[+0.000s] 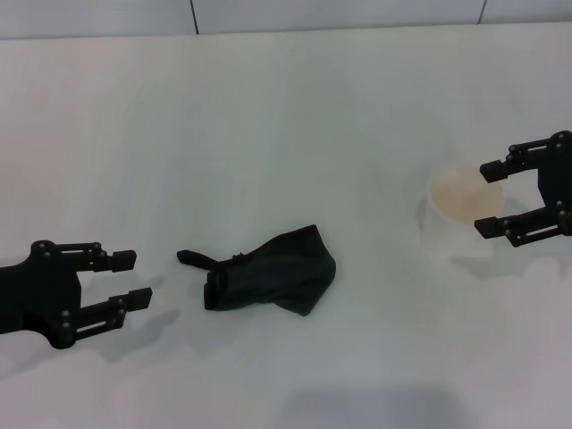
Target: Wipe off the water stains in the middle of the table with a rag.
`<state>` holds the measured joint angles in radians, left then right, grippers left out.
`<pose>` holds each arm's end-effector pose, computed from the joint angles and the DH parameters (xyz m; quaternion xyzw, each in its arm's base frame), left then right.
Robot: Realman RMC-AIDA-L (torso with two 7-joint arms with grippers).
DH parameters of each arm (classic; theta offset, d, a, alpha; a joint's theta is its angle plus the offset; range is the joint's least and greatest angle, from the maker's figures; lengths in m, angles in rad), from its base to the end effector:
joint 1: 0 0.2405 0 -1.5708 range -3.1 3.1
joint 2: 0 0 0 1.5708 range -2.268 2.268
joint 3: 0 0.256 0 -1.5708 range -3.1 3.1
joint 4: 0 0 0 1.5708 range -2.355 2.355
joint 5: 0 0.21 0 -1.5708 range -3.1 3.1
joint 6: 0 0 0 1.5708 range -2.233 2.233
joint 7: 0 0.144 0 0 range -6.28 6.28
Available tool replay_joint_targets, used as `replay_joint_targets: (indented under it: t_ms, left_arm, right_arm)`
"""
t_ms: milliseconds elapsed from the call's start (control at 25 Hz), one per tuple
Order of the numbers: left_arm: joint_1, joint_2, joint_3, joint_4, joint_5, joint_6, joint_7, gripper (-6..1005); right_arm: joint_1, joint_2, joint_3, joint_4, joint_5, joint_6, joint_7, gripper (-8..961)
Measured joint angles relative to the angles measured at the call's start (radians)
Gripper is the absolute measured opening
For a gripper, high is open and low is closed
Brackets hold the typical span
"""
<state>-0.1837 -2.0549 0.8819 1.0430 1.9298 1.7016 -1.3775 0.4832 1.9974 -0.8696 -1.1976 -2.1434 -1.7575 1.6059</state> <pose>-0.3025 0.2525 0.0438 -0.9612 -0.1701 -0.1671 0.1385 0.2319 0.3315 0.0785 -0.9870 0.0967 0.0569 0.1149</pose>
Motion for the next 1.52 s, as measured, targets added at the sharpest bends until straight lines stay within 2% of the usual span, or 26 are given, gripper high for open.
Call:
replay_joint_targets:
  t_ms: [520,1520]
  left_arm:
    - [-0.003,-0.008,0.000,0.000,0.000,-0.002,0.000,501]
    - [-0.040,-0.020,-0.007,0.000,-0.014,-0.012,-0.017,501]
  right_arm:
    - [0.011,0.013,-0.017,0.003,0.001,0.034,-0.002,763]
    - [-0.013,0.013,-0.033,0.030,0.088,0.082,-0.058,763]
